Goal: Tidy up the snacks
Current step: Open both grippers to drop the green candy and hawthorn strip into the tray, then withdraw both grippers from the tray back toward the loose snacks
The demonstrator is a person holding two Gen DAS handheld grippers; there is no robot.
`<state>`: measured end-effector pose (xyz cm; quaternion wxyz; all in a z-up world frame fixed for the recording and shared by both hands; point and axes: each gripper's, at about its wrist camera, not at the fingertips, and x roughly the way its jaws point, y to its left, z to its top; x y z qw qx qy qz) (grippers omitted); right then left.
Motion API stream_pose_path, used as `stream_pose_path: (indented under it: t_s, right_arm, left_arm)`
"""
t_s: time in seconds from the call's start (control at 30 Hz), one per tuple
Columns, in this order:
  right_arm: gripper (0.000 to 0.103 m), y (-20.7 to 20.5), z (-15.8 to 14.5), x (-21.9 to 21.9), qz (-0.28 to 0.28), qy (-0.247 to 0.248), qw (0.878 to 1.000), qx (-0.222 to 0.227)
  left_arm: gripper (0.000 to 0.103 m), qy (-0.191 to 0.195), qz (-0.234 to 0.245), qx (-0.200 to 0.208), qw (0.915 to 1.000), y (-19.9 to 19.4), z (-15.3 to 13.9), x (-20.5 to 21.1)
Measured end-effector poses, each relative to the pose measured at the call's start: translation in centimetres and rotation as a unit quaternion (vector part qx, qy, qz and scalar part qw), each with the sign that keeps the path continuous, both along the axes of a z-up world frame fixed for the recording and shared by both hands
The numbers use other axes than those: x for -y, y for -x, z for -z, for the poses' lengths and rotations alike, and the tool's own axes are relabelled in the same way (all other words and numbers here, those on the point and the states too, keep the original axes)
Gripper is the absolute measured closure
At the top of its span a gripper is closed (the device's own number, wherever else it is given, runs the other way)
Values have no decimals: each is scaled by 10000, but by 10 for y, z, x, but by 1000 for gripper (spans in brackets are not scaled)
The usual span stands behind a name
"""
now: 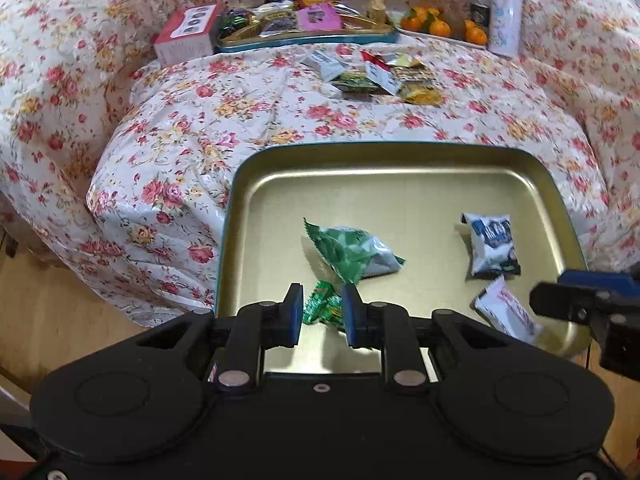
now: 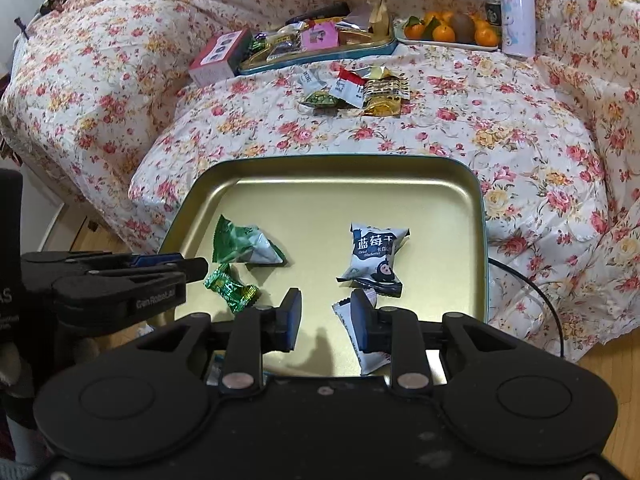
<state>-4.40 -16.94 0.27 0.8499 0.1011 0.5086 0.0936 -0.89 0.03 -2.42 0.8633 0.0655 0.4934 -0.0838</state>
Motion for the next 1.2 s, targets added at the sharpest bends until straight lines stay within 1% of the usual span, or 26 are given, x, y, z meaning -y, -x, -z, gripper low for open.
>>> stream_pose_path:
  t_s: [0.13, 0.33, 0.53, 0.67, 0.9, 1.07, 1.2]
  right_arm:
    - [73, -1, -2, 3, 4, 88, 10000, -30]
    - [73, -4, -2, 12, 126, 87, 9995, -260]
    - [73, -5, -11, 18, 196, 285, 9991, -261]
    - [72, -9, -13, 18, 177, 256, 9990, -306]
    - [72, -12, -19, 4, -88, 359, 9990, -265]
    - [72, -15, -27, -3, -290, 488, 9982, -187]
    - [72, -21, -31, -2, -351, 569, 9977, -122]
  left_arm:
    - [72, -116, 20, 81, 9999, 6, -4, 1]
    - [72, -228, -89, 37, 9997, 7, -5, -3]
    - [72, -222, -125, 20, 9997, 8, -9, -6]
    - [72, -285, -141, 78, 9995, 8, -11, -6]
    - [71, -339, -160, 80, 9993, 8, -15, -8]
    - [71, -225, -209, -99, 9995, 2, -14, -14]
    - [71, -198, -189, -59, 9996, -6, -20, -18]
